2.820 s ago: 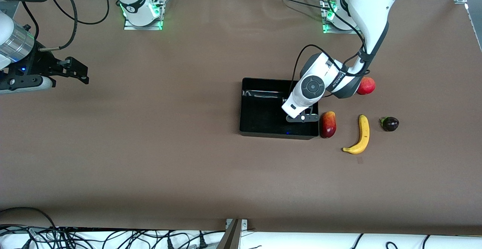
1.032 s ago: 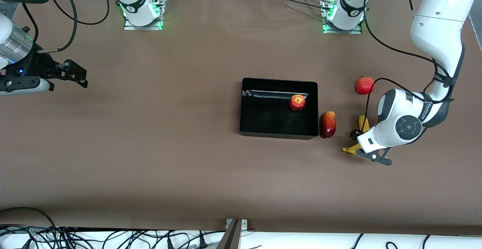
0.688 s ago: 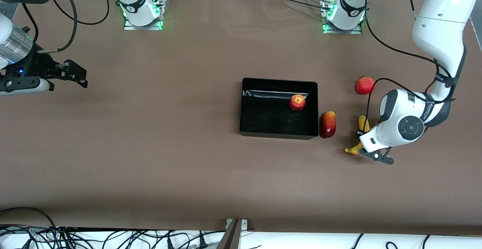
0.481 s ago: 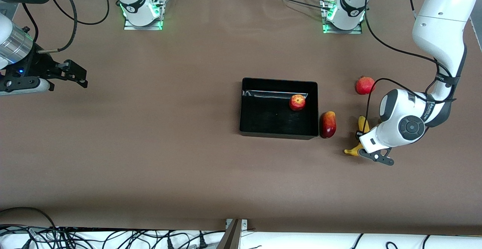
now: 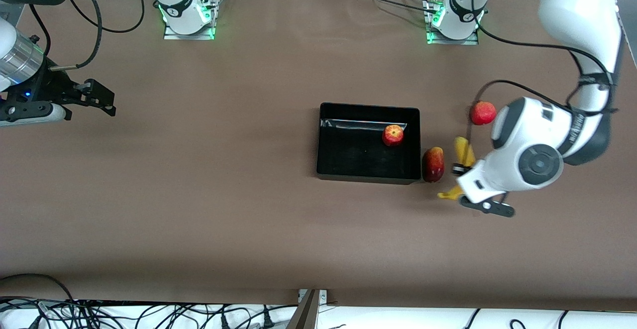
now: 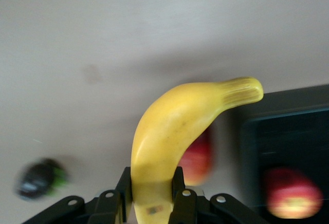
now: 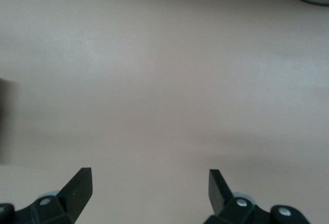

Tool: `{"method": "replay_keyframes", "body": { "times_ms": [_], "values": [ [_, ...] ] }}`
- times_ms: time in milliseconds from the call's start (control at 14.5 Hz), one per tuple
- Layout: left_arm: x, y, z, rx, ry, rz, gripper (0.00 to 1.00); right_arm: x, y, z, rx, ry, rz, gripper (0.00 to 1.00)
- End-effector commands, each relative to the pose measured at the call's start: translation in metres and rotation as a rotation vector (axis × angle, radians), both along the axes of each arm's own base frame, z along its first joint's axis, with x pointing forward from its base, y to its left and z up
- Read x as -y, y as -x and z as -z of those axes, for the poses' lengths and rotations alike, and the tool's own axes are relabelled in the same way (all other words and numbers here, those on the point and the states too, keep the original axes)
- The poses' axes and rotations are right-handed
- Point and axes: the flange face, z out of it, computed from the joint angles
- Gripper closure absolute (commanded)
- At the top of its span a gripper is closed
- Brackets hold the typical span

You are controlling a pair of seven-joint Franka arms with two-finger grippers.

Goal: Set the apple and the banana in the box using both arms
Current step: 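Lift the banana with the left gripper and lower it into the box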

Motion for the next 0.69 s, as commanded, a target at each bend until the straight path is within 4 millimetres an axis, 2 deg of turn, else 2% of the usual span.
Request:
{"method": "replay_keyframes", "body": {
  "times_ms": [0,138,206,275,344,413,619],
  "values": [
    [0.088,0.024,0.0,-0.029,0.01,-0.084,1.0,0.001,-0.002,-0.004,0.009,0.002,0.008,0.0],
    [0.168,0.058,0.023,-0.042,-0.021,-0.071,1.0,0.001,-0.002,-0.004,0.009,0.002,0.008,0.0],
    [0.189,0.068,0.034,-0.044,-0.033,-0.082,1.0,0.001,-0.002,-0.004,0.009,0.002,0.008,0.0],
    [0.203,0.074,0.043,-0.024,-0.027,-0.089,1.0,0.001,-0.002,-0.004,0.009,0.002,0.008,0.0],
    [0.215,0.086,0.061,-0.023,-0.031,-0.089,1.0,0.001,-0.002,-0.004,0.009,0.002,0.008,0.0],
    [0.221,0.094,0.076,-0.025,-0.032,-0.091,1.0,0.002,-0.002,-0.005,0.01,0.001,0.008,0.0],
    [0.227,0.095,0.109,-0.02,-0.016,-0.118,1.0,0.001,-0.002,-0.004,0.009,0.002,0.006,0.0]
  ]
}}
